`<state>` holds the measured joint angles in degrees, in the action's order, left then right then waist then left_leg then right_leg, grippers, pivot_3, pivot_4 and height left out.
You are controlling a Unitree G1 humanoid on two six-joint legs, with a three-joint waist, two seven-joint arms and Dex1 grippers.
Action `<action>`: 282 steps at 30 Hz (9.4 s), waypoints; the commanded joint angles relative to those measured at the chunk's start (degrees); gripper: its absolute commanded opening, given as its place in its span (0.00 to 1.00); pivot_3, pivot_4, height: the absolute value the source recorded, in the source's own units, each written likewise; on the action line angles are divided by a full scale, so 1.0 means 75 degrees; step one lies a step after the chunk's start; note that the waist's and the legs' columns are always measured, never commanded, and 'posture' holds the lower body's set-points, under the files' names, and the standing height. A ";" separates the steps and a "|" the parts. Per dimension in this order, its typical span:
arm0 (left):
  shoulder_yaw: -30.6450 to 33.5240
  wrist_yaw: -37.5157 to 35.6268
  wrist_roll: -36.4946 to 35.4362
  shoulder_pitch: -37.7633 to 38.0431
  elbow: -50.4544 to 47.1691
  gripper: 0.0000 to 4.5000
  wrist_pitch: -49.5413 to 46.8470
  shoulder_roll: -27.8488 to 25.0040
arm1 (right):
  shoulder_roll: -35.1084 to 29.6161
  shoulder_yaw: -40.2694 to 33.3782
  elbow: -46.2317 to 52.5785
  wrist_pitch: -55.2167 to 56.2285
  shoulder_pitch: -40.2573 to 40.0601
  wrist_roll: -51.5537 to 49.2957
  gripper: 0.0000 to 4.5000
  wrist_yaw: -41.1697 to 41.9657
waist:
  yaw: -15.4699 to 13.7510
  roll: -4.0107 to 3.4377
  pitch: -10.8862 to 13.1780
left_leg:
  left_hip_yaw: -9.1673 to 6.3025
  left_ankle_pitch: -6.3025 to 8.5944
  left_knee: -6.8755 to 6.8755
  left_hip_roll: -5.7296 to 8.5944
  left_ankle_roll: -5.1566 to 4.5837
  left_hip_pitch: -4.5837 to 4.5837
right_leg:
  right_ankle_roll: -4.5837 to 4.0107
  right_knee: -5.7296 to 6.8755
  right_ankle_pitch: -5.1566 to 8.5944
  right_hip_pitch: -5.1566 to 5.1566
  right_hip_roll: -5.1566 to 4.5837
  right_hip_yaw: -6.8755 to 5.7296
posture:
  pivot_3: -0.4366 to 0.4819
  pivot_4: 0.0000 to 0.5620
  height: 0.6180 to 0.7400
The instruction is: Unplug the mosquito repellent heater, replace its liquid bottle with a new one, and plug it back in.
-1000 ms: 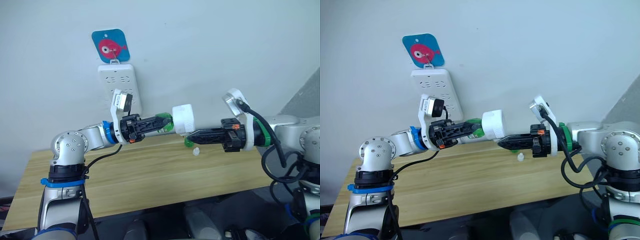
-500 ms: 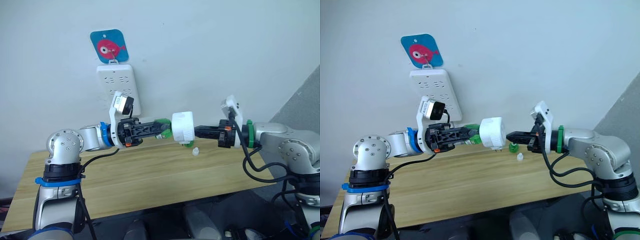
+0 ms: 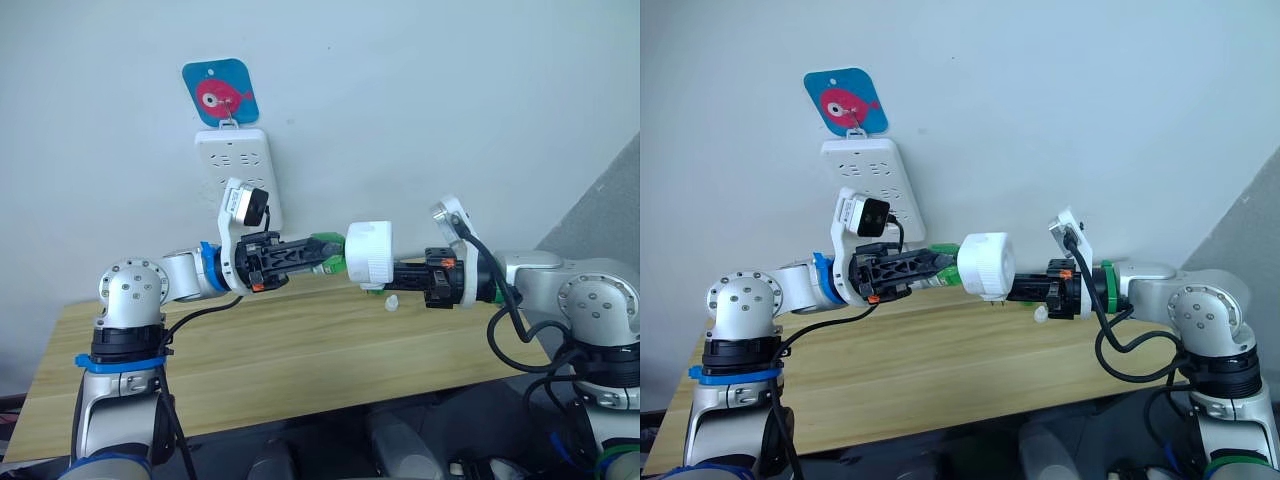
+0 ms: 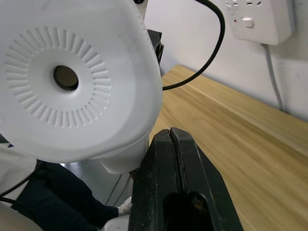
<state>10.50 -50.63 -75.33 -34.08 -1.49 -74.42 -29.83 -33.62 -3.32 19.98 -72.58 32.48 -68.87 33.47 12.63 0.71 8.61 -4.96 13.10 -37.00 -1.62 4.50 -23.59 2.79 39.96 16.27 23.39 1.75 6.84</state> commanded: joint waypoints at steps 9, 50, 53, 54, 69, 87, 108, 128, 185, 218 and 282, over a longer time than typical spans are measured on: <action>0.0100 0.0091 0.0153 -0.0024 -0.0108 0.52 0.0311 -0.0079 | 0.0016 -0.0095 0.0359 0.0056 0.0255 -0.0540 0.00 -0.0276 | 0.0001 0.0000 -0.0001 | 0.0001 0.0000 0.0000 0.0000 0.0000 0.0000 | 0.0005 0.0000 0.0003 0.0000 0.0000 0.0000 | 0.24 0.13 1.00; -0.1628 -0.1870 0.4676 0.1315 -0.1454 0.52 0.5471 -0.0249 | -0.3544 0.0384 0.1750 0.4875 -0.1542 0.4740 1.00 0.3273 | -0.0048 0.0002 0.0001 | 0.0036 0.0011 0.0005 0.0001 -0.0018 0.0026 | 0.0030 -0.0012 0.0020 -0.0016 0.0000 0.0026 | 0.22 0.17 1.00; -0.1615 -0.1936 0.4618 0.1288 -0.1502 0.52 0.5331 -0.0295 | -0.3216 0.0808 0.1839 0.5485 -0.1407 0.5363 1.00 0.3093 | -0.0033 0.0004 0.0002 | 0.0037 0.0012 0.0005 0.0001 -0.0019 0.0026 | 0.0031 -0.0013 0.0020 -0.0015 0.0000 0.0026 | 0.21 0.18 1.00; -0.1614 -0.1950 0.4620 0.1273 -0.1510 0.52 0.5301 -0.0296 | -0.3074 0.0964 0.1797 0.5667 -0.1362 0.5624 1.00 0.2989 | -0.0027 0.0003 0.0002 | 0.0036 0.0012 0.0005 -0.0001 -0.0020 0.0027 | 0.0031 -0.0012 0.0020 -0.0016 0.0000 0.0026 | 0.21 0.18 1.00; -0.1667 -0.1911 0.4653 0.1141 -0.1605 0.52 0.5194 -0.0172 | -0.1818 0.1553 0.1832 0.4501 -0.0364 0.5468 1.00 0.2738 | -0.0006 0.0004 0.0001 | 0.0032 0.0013 0.0004 -0.0002 -0.0020 0.0027 | 0.0017 -0.0009 0.0012 -0.0017 0.0000 0.0025 | 0.22 0.17 1.00; -0.1634 -0.1794 0.4518 0.1063 -0.1683 0.52 0.4976 -0.0099 | -0.1303 0.2032 0.1546 0.4462 0.0140 0.5698 0.67 0.2925 | -0.0007 0.0004 0.0001 | 0.0028 0.0013 0.0005 -0.0002 -0.0021 0.0028 | 0.0013 -0.0009 0.0010 -0.0017 0.0000 0.0021 | 0.23 0.17 1.00; -0.1824 -0.2068 0.3841 0.0468 -0.1358 0.79 0.2869 -0.1325 | -0.1534 0.2196 0.0868 0.6553 0.0261 0.6789 0.67 0.3815 | 0.0005 0.0003 0.0001 | 0.0023 0.0013 0.0004 -0.0002 -0.0020 0.0029 | 0.0008 -0.0004 0.0007 -0.0018 0.0000 0.0016 | 0.22 0.14 1.00; -0.2485 -0.3179 0.4069 -0.0121 -0.0471 1.00 0.2151 -0.2149 | -0.2033 0.2715 -0.0598 1.1680 0.0867 0.8966 0.67 0.4933 | 0.0035 0.0003 0.0001 | 0.0020 0.0013 0.0003 0.0000 -0.0020 0.0029 | 0.0010 -0.0004 0.0014 -0.0018 -0.0002 0.0008 | 0.19 0.14 1.00; -0.3656 -0.3387 0.4610 -0.1074 -0.0134 0.51 0.1444 -0.0910 | -0.1238 0.3208 -0.0846 1.2494 0.1335 0.8773 0.67 0.5836 | 0.0432 0.0002 0.0000 | -0.0006 0.0012 0.0001 0.0002 -0.0019 0.0035 | -0.0024 0.0010 0.0005 -0.0026 -0.0007 -0.0008 | 0.16 0.14 1.00; -0.1559 -0.1075 0.4763 0.0666 -0.0936 0.51 0.3544 0.0465 | -0.3217 0.0869 -0.0524 0.9716 -0.0742 0.8348 1.00 0.4755 | 0.0374 0.0001 -0.0002 | -0.0002 0.0012 -0.0003 0.0013 -0.0020 0.0033 | -0.0023 0.0010 0.0005 -0.0032 -0.0029 -0.0004 | 0.17 0.15 1.00; -0.2224 0.1106 0.7225 0.1856 -0.1520 0.51 0.8989 0.2198 | 0.2010 -0.0104 0.1630 0.2384 -0.0438 -0.0331 0.65 -0.4816 | 0.0380 -0.0029 -0.0124 | 0.0023 0.0041 0.0018 0.0004 -0.0068 0.0087 | 0.0025 -0.0054 0.0036 -0.0107 -0.0004 0.0022 | 0.17 0.13 1.00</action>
<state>-5.89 -43.09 -21.41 -18.88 -10.82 -8.10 -13.72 -19.01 -5.39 30.97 -55.72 27.84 -70.69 -4.50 15.47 0.49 7.68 -4.78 13.41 -36.86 -1.59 3.99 -22.94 2.98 39.56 16.54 22.58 1.72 7.01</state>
